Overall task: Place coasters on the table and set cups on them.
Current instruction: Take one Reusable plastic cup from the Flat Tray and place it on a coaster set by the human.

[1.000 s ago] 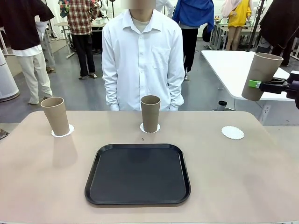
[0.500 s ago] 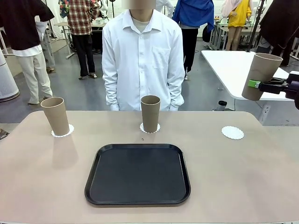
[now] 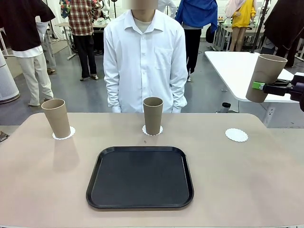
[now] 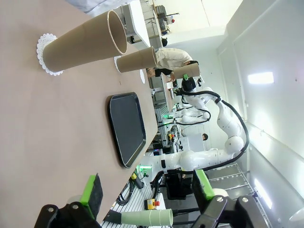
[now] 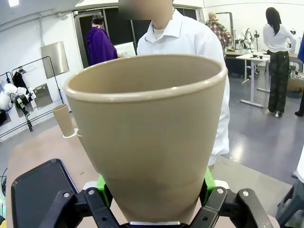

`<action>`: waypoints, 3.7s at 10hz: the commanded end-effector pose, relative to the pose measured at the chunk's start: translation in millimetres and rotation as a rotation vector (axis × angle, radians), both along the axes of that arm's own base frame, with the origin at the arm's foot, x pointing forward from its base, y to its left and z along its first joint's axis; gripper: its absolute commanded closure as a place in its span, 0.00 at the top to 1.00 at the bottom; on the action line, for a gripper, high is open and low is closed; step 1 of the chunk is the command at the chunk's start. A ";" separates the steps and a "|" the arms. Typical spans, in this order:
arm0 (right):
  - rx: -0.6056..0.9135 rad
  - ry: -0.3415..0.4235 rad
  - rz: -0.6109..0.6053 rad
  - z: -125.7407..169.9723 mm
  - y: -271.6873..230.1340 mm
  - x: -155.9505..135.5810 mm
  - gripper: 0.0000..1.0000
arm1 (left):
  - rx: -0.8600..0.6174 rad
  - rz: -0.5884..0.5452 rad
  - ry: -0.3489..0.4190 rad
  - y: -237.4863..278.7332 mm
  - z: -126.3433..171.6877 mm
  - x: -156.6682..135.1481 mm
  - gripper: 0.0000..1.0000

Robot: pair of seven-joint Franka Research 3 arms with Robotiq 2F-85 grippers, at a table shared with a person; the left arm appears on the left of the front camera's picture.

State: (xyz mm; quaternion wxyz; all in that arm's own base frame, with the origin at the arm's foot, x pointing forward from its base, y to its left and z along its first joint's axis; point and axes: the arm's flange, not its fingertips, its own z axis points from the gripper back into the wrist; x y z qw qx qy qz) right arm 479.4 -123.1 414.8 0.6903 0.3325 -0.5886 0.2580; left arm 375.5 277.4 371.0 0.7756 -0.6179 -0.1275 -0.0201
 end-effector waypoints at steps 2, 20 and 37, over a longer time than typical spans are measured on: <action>0.034 -0.018 0.083 -15.5 -3.7 9.6 0.83 | 0.005 0.004 -0.002 -0.6 2.4 -1.6 1.00; -0.116 -0.023 0.270 -176.7 -2.8 65.1 0.83 | 0.005 0.004 -0.002 -0.6 2.4 -1.6 1.00; -0.104 0.118 0.313 -187.0 -11.8 65.5 1.00 | 0.005 0.004 -0.002 -0.6 2.4 -1.6 1.00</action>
